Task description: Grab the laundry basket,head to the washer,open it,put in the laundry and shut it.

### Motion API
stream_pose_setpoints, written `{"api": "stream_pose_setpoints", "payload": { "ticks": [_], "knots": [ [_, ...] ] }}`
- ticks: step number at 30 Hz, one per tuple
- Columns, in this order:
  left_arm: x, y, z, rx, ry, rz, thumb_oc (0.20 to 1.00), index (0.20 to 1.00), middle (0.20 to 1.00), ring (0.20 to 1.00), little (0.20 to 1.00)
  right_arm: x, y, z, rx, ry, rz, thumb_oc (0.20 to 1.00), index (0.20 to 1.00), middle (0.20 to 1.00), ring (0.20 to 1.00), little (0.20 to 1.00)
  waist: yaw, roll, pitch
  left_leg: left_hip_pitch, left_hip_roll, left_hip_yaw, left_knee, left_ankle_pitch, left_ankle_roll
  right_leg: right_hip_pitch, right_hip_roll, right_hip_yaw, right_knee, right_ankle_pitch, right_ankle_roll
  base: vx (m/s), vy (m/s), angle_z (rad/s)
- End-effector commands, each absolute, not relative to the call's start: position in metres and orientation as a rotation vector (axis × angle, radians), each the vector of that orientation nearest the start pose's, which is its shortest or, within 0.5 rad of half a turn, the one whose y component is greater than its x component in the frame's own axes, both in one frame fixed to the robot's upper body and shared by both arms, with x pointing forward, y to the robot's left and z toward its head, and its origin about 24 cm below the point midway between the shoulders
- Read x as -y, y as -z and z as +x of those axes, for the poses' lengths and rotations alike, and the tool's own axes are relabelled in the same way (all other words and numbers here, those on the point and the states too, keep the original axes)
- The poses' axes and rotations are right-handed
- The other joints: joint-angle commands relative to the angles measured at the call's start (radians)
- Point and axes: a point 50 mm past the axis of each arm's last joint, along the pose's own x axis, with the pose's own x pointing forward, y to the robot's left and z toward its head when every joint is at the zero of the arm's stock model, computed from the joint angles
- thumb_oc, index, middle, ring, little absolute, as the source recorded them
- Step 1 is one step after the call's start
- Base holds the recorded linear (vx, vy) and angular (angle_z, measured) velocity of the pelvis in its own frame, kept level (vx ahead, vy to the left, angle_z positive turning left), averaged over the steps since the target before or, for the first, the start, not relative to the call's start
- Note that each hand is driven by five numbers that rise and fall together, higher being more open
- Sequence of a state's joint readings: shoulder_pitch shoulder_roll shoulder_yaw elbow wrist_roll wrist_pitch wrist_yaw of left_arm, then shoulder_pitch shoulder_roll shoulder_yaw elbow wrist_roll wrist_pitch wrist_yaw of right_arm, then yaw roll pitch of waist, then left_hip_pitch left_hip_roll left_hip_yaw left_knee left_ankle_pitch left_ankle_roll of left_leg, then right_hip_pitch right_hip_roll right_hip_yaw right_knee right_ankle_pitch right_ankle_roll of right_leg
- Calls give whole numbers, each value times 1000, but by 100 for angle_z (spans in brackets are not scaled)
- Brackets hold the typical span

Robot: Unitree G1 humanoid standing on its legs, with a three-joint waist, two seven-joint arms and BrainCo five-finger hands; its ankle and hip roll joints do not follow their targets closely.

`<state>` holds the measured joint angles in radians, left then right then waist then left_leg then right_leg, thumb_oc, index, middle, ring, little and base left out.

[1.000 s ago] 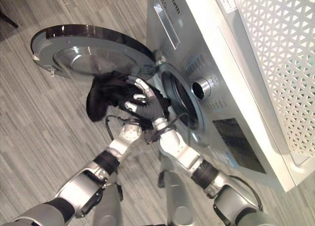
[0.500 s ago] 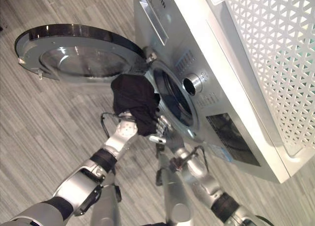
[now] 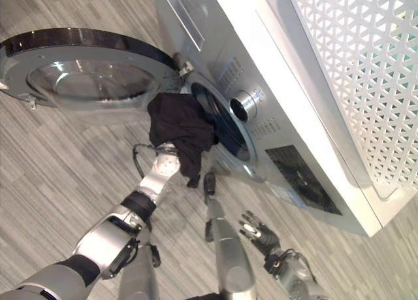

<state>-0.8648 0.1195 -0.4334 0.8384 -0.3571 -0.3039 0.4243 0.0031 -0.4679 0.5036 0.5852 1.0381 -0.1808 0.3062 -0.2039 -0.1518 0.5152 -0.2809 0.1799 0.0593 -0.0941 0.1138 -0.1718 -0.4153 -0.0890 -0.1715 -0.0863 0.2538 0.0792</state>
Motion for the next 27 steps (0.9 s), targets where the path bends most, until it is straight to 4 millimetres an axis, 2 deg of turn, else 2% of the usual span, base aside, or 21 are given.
{"api": "stream_pose_setpoints", "payload": {
  "ticks": [1, 5, 9, 13, 14, 15, 17, 18, 20, 25, 26, 27],
  "knots": [
    [-68, -167, 386, 364, 22, -74, 200, 200, 200, 200, 200, 209, 80, 191, -520, -120, 409, 1000, 1000, 1000, 1000, 1000, -4, -32, 5, 0, 28, 71, 7, -42, -8, -12, -98, 41, 100, -153, 101, 0, 0, 0],
    [-74, -167, 391, 346, -1, -65, 200, 200, 200, 200, 200, 219, 73, 207, -456, -22, 439, 1000, 1000, 1000, 1000, 1000, -15, -32, 5, -21, 21, 77, 7, -38, -6, -39, -97, 52, 101, -149, 104, -2, -2, -1],
    [-78, -170, 395, 346, -16, -44, 200, 200, 200, 200, 200, 220, 70, 212, -430, 0, 441, 1000, 1000, 1000, 1000, 1000, -23, -28, 5, -37, 19, 81, 7, -37, -4, -61, -94, 61, 100, -145, 104, 3, -12, -3],
    [-87, -190, 402, 371, -36, -85, 200, 200, 200, 200, 200, 217, 72, 214, -444, -5, 415, 1000, 1000, 1000, 1000, 1000, -46, -27, 5, -72, 12, 80, 46, -53, 8, -94, -90, 91, 111, -144, 97, -9, -10, -9],
    [-87, -202, 404, 403, -32, -91, 200, 200, 200, 200, 200, 217, 74, 212, -461, -20, 399, 1000, 1000, 1000, 1000, 1000, -56, -29, 4, -94, 5, 75, 80, -70, 15, -106, -92, 102, 119, -144, 95, -25, 5, -8],
    [-87, -202, 404, 403, -32, -91, 200, 200, 200, 200, 200, 217, 74, 212, -461, -20, 399, 1000, 1000, 1000, 1000, 1000, -57, -29, 4, -95, 4, 75, 81, -70, 15, -107, -92, 102, 119, -144, 95, -36, 10, -4],
    [-89, -225, 407, 460, -33, -75, 200, 200, 200, 200, 200, 220, 77, 210, -487, -28, 362, 1000, 1000, 1000, 1000, 1000, -74, -34, -6, -145, -10, 68, 151, -102, 25, -133, -96, 120, 128, -139, 93, -38, 27, 2],
    [-89, -225, 407, 460, -33, -75, 200, 200, 200, 200, 200, 220, 77, 210, -487, -28, 362, 1000, 1000, 1000, 1000, 1000, -74, -34, -7, -146, -10, 67, 152, -103, 25, -134, -96, 120, 128, -140, 93, -38, 37, 6],
    [-89, -249, 408, 517, -26, -59, 200, 200, 200, 200, 200, 223, 77, 211, -506, -53, 302, 1000, 1000, 1000, 1000, 1000, -90, -44, -20, -203, -25, 57, 230, -141, 32, -168, -99, 139, 140, -134, 92, -55, 48, 4],
    [-92, -261, 410, 540, -20, -17, 200, 200, 200, 200, 200, 228, 78, 210, -536, -80, 228, 1000, 1000, 1000, 1000, 1000, -111, -55, -48, -257, -33, 45, 310, -179, 40, -202, -98, 162, 160, -133, 93, -36, 67, 2],
    [-94, -259, 410, 540, -18, 6, 200, 200, 200, 200, 200, 232, 81, 204, -562, -86, 216, 1000, 1000, 1000, 1000, 1000, -114, -54, -63, -250, -24, 41, 344, -231, 42, -200, -84, 177, 173, -152, 100, 29, 113, 4],
    [-94, -259, 410, 540, -18, 6, 200, 200, 200, 200, 200, 232, 81, 204, -563, -86, 216, 1000, 1000, 1000, 1000, 1000, -113, -54, -63, -251, -24, 41, 345, -232, 42, -201, -84, 177, 173, -153, 100, 16, 185, -14]
  ]
}}
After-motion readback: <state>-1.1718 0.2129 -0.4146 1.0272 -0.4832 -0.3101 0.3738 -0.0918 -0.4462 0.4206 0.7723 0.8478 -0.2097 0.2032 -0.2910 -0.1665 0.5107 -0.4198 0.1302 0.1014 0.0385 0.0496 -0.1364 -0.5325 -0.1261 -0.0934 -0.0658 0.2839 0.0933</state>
